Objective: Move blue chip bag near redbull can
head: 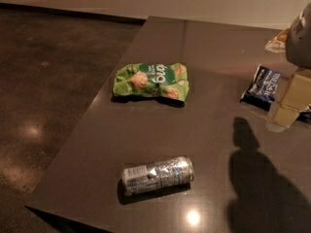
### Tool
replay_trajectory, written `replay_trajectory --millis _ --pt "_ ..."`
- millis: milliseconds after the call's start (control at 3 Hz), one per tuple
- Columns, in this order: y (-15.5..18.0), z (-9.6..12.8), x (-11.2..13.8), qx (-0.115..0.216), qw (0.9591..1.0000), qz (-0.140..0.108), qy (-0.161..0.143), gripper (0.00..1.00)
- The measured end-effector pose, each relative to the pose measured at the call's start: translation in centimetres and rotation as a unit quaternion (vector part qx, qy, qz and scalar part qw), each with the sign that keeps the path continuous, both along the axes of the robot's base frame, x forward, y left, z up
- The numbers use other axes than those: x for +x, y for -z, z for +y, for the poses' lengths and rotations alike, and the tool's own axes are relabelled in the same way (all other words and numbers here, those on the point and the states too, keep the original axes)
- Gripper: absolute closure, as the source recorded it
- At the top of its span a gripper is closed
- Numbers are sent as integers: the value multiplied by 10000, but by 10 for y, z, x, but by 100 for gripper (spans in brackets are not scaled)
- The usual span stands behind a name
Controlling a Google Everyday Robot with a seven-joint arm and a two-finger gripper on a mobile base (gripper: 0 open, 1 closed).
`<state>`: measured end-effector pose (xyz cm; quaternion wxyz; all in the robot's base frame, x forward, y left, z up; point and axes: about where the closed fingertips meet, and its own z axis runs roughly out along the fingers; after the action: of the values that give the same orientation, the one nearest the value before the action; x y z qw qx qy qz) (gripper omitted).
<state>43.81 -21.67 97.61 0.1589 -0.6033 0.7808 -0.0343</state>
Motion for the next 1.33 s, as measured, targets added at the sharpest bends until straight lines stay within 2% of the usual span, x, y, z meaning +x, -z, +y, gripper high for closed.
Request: replay_trajectory --millis 333,667,1000,1333 --pt "0 0 0 0 10000 -1 0 0" --pt "3 -3 14 -64 10000 -75 -5 0" --pt "12 -13 44 -137 9997 -187 32 0" --pt "31 -26 78 -218 9996 -159 61 0"
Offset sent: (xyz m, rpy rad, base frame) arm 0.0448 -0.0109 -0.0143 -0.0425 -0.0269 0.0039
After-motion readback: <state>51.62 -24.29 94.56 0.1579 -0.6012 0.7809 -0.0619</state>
